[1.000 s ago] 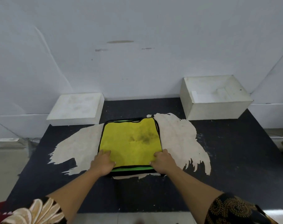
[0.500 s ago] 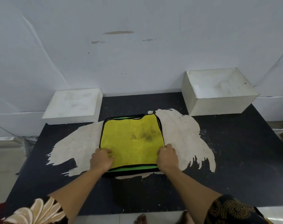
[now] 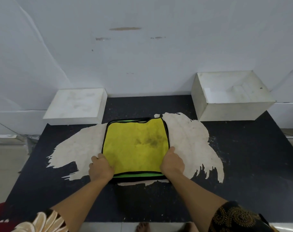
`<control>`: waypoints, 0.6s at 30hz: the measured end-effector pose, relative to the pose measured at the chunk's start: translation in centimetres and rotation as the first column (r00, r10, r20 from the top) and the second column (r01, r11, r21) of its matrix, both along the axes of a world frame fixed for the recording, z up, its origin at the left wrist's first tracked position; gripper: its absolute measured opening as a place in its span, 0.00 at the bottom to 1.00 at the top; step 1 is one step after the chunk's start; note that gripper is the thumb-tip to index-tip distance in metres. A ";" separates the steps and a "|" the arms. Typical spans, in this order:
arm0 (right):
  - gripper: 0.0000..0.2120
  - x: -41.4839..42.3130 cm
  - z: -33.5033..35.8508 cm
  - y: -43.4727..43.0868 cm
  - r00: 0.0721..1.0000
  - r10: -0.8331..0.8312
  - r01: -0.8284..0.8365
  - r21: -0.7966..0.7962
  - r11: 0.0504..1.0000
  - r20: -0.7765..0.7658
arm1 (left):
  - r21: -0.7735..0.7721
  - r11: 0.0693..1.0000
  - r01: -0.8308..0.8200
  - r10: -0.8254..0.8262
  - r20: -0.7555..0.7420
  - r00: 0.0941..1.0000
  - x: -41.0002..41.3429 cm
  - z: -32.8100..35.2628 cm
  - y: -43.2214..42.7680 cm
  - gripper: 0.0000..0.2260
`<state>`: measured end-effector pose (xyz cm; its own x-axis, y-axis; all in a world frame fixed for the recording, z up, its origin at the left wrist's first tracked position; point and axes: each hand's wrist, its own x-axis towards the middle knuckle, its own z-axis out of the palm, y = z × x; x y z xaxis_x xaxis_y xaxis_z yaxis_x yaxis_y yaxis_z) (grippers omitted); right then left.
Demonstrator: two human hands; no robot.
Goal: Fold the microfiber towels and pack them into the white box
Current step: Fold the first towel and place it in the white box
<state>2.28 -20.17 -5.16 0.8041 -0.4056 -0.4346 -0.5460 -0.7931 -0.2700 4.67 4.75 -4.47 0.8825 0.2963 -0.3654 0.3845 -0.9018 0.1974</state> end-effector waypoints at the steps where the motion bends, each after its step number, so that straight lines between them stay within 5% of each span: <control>1: 0.27 0.1 0.1 -0.2 1.000 -0.003 0.003 0.022 1.000 0.000 | -0.049 0.997 -0.063 0.063 -0.008 0.998 0.1 0.0 0.0 0.22; 4: 0.14 0.3 0.7 -0.6 1.000 0.009 -0.009 0.073 0.997 -0.006 | -0.146 0.966 -0.215 0.213 -0.030 0.977 0.6 0.0 0.1 0.29; 7: 0.05 0.2 1.1 -1.0 1.000 0.008 -0.007 0.112 0.994 -0.002 | -0.167 0.964 -0.207 0.217 0.042 0.975 0.7 -0.1 0.3 0.22; 10: 0.07 0.5 1.5 -1.4 0.998 -0.028 0.021 0.132 0.991 0.052 | -0.175 0.969 -0.175 0.204 0.164 0.965 0.6 -0.1 0.5 0.15; 18: 0.11 1.2 2.4 -1.3 0.978 0.053 -0.044 -0.048 0.998 0.200 | -0.276 0.927 -0.252 0.315 0.216 0.924 0.7 -0.4 1.2 0.18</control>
<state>3.53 -21.47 -2.71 0.8926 -0.3783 -0.2452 -0.4443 -0.8306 -0.3358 5.37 5.99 -4.83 0.8457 0.4797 -0.2338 0.5260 -0.6754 0.5168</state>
